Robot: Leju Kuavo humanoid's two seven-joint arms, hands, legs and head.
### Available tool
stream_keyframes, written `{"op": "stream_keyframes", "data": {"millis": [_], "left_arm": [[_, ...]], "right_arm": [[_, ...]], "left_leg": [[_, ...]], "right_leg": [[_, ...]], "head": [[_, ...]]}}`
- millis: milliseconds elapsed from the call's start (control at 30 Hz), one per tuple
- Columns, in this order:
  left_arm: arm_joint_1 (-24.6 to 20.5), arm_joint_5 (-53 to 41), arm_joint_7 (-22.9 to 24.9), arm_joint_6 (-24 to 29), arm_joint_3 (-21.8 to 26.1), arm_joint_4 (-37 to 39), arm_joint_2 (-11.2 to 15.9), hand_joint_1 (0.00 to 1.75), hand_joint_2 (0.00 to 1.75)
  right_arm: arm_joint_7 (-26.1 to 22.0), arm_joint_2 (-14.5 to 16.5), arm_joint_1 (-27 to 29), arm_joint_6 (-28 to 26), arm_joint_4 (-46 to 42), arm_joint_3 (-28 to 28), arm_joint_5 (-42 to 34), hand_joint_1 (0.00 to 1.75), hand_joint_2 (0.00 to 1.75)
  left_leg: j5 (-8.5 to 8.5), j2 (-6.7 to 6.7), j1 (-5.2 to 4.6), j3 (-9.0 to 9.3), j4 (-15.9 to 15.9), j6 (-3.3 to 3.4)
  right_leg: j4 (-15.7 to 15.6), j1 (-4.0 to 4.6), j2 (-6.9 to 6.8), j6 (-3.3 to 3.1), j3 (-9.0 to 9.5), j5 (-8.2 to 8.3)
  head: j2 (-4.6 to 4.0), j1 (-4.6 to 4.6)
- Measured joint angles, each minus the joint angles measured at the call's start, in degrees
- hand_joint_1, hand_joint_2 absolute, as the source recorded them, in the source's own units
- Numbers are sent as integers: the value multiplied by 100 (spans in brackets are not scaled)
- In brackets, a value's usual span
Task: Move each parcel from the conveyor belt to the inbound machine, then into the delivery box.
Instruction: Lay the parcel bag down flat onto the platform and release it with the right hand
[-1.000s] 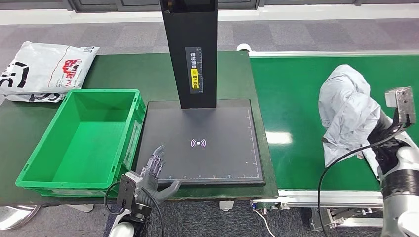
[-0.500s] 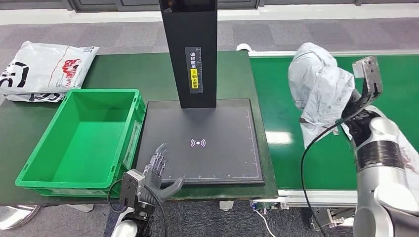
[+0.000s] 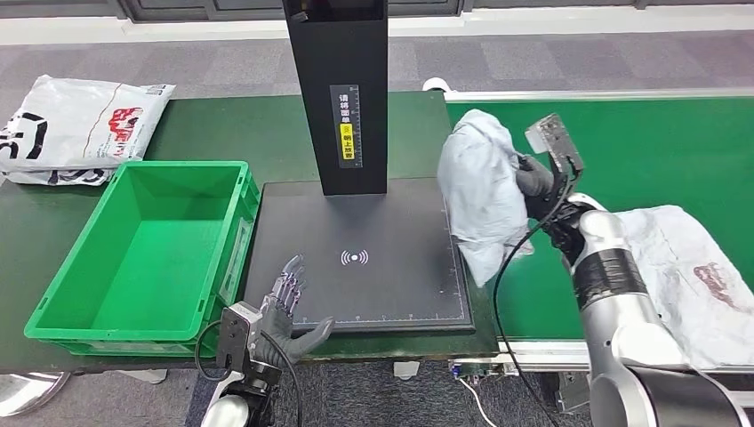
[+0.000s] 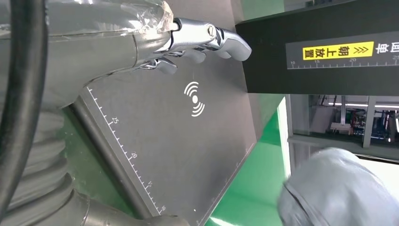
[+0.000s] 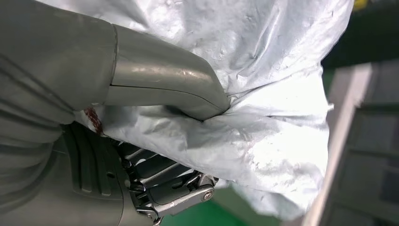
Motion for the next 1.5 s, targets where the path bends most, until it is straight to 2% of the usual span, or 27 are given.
{"op": "stream_keyframes", "data": {"millis": [167, 333, 667, 800, 1200, 1500], "left_arm": [[0, -3, 49, -21, -2, -31, -24, 0, 175], [-18, -7, 93, -49, -31, -31, -38, 0, 175], [-49, 2, 118, -52, -120, -16, -38, 0, 175], [-51, 4, 125, -54, -141, -14, -38, 0, 175], [-170, 13, 147, -121, -184, 167, -38, 0, 175], [-169, -10, 143, -180, -184, 205, -38, 0, 175]], "right_arm": [[84, 444, 35, -32, 250, 373, 111, 175, 175], [233, 743, 155, -15, 456, 726, 212, 175, 175], [330, 846, 263, -15, 616, 1027, 209, 175, 175], [341, 846, 263, -15, 630, 1085, 195, 0, 175], [538, 824, 310, -15, 842, 1212, -13, 0, 175], [540, 607, 306, -15, 974, 1212, -185, 0, 175]], "left_leg": [[5, 0, 9, 0, 0, -8], [6, -2, 9, -2, -1, -10], [6, -4, 6, -3, 1, -9], [6, -3, 7, -2, 0, -10], [7, -1, 7, 0, 1, -10], [7, -1, 7, 2, 2, -10]], "right_leg": [[0, 8, -1, -1, -4, 0], [1, 9, -2, -3, -5, -1], [0, 6, -3, -4, -5, 4], [0, 7, -2, -5, -5, 4], [0, 6, 0, -5, -5, 5], [0, 6, 0, -5, -3, 6]], "head": [[0, -1], [0, -1], [0, 0], [0, 0], [0, 0], [0, 0]]}}
